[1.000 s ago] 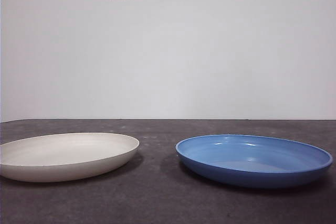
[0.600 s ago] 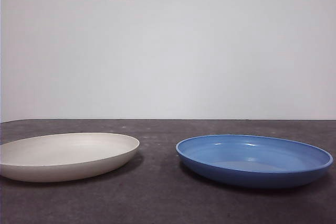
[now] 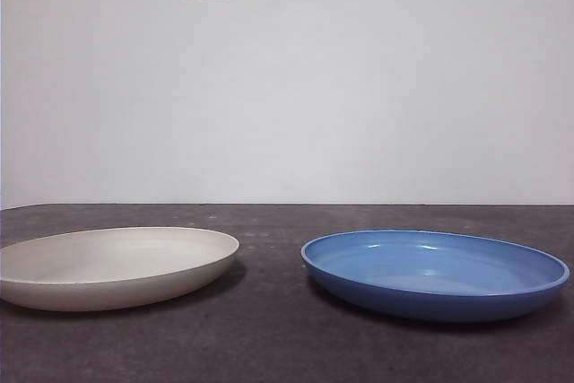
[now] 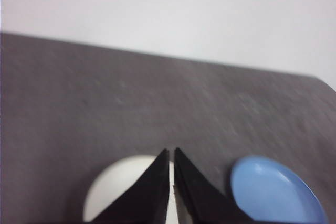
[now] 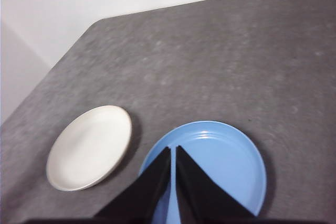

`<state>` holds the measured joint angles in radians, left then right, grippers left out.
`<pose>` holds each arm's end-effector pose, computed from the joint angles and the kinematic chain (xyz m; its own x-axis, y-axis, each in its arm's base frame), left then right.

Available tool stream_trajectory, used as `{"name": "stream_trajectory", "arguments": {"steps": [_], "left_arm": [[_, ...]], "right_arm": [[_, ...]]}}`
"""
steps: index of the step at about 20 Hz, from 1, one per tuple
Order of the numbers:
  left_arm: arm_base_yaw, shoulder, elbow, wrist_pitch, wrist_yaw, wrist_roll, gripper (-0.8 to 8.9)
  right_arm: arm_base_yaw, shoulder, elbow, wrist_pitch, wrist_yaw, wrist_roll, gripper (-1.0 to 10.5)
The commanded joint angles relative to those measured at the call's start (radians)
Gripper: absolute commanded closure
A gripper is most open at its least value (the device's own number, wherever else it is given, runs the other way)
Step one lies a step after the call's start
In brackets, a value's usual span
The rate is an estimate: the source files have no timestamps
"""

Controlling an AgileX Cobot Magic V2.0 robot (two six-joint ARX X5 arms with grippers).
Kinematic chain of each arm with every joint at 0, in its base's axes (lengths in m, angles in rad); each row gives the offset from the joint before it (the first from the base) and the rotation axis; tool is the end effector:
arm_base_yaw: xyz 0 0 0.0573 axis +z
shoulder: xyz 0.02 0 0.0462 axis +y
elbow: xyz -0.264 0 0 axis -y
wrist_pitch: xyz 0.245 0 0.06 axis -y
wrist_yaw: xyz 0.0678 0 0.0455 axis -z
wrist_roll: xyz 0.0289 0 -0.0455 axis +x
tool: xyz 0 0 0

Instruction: Pick up the white plate, put it on the blue plate, put it on desk

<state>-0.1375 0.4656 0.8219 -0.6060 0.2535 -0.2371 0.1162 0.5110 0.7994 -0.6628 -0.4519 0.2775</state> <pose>0.0838 -0.0189 0.3400 0.8948 -0.3770 -0.2392 0.3055 0.9077 -0.2878 0.0927 0.0235 0.3255 0.7810 0.5308 -0.3290 -0.3890 0.8257 0.4086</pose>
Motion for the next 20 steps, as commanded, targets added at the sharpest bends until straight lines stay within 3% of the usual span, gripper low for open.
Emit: {"name": "stream_trajectory", "arguments": {"steps": [1, 11, 16, 18, 20], "left_arm": [[-0.008, 0.018, 0.042, -0.043, 0.069, 0.016, 7.98], [-0.034, 0.024, 0.058, -0.196, 0.354, 0.016, 7.96], [-0.034, 0.020, 0.058, -0.254, 0.372, 0.045, 7.75], [-0.034, 0.020, 0.058, -0.254, 0.372, 0.061, 7.10], [-0.034, 0.020, 0.058, -0.253, 0.371, 0.074, 5.77]], "right_arm": [[0.036, 0.014, 0.060, -0.011, -0.026, -0.031, 9.4], [0.120, 0.027, 0.118, -0.114, -0.185, -0.033, 9.4], [0.120, 0.027, 0.118, -0.193, -0.201, -0.082, 9.3], [0.120, 0.027, 0.118, -0.209, -0.198, -0.101, 9.3], [0.120, 0.027, 0.118, -0.214, -0.195, -0.109, 9.1]]}}
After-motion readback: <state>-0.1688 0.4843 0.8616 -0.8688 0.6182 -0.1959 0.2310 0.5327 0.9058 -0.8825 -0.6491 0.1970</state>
